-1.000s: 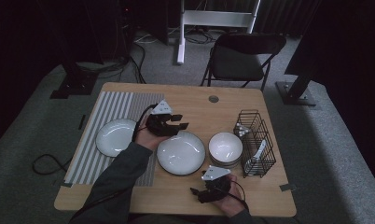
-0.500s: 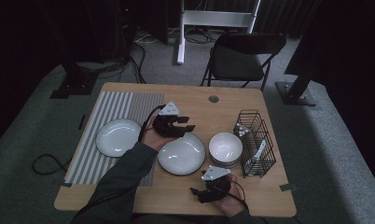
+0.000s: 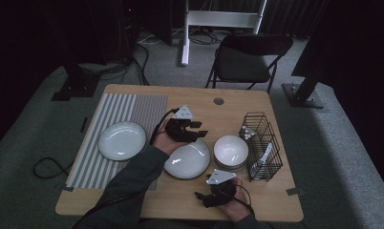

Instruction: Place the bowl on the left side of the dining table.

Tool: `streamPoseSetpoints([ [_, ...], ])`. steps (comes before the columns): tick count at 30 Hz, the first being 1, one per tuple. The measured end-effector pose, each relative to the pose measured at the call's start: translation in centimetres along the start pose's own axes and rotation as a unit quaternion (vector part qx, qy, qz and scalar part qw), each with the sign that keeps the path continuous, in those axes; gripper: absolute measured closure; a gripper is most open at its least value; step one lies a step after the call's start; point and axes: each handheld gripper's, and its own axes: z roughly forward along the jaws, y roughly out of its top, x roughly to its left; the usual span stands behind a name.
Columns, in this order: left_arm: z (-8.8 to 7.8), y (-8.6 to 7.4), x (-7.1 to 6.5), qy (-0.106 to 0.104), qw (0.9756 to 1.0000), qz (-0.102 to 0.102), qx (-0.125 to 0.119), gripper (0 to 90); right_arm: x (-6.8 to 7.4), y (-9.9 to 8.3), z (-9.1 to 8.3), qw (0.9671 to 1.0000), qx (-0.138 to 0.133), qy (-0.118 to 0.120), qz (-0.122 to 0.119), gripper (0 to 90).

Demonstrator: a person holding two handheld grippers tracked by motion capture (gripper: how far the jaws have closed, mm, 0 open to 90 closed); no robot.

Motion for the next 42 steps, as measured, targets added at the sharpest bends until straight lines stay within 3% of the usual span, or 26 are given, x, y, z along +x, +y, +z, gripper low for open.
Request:
streamPoseSetpoints([
  [22,2.5,0.8,-1.3,-0.027,0.9995,0.012,0.009,55.1,0.0,0.0,0.0,1.0,0.0,0.0,-0.001,20.4],
  [42,4.6,1.0,-2.0,-0.039,0.9989,0.005,0.025,57.5,0.0,0.0,0.0,1.0,0.0,0.0,-0.001,20.5],
])
